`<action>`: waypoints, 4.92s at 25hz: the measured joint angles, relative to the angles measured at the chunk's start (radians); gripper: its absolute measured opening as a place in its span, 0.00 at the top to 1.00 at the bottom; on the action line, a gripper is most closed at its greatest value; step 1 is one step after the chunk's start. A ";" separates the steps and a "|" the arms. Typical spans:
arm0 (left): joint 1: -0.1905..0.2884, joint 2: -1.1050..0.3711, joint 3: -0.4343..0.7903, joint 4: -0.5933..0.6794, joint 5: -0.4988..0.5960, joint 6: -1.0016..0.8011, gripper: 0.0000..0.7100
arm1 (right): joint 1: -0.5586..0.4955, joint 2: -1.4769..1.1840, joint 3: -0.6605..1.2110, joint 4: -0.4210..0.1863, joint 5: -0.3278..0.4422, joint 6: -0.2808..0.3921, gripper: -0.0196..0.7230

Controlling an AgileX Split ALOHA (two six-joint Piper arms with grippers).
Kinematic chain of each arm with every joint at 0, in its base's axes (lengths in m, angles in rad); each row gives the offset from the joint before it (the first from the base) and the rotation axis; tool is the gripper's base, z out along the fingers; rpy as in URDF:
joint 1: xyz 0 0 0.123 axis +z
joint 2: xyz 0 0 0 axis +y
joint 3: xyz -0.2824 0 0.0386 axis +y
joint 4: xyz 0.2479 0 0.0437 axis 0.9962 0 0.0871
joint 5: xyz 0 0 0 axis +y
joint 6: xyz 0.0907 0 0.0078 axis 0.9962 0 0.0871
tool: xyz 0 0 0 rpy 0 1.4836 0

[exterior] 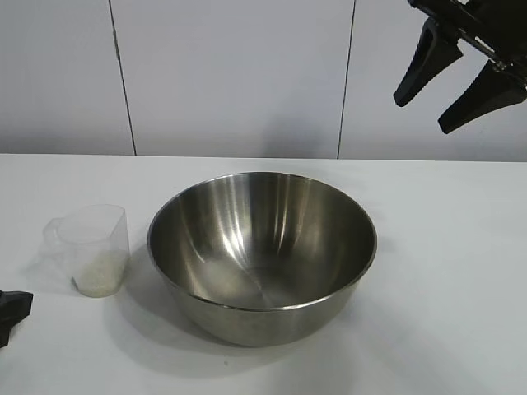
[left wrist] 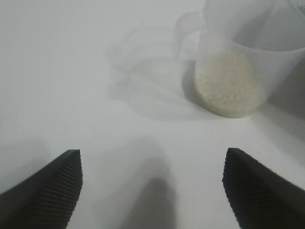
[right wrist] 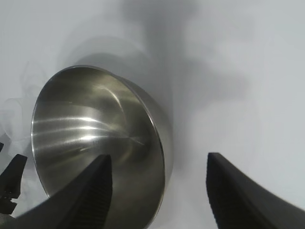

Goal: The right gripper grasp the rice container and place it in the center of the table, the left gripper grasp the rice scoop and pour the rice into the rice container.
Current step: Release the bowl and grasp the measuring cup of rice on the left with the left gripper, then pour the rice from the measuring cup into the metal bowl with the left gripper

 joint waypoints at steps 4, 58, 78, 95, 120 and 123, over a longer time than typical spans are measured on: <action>0.000 0.001 -0.039 -0.001 -0.012 0.018 0.17 | 0.000 0.000 0.000 0.000 -0.003 0.000 0.43; 0.139 0.175 -0.239 0.077 -0.016 0.069 0.20 | 0.000 0.000 0.000 0.006 -0.008 0.000 0.43; 0.139 0.175 -0.239 0.120 -0.016 -0.013 0.20 | 0.000 0.000 0.000 0.008 -0.008 0.000 0.43; 0.139 0.175 -0.287 0.128 -0.013 -0.157 0.20 | 0.000 0.000 0.000 0.009 -0.010 0.000 0.42; 0.139 0.174 -0.287 0.179 -0.012 -0.187 0.99 | 0.000 0.000 0.000 0.009 -0.017 0.000 0.42; 0.139 0.163 -0.287 0.180 -0.010 -0.196 0.99 | 0.000 0.000 0.000 0.009 -0.017 0.000 0.42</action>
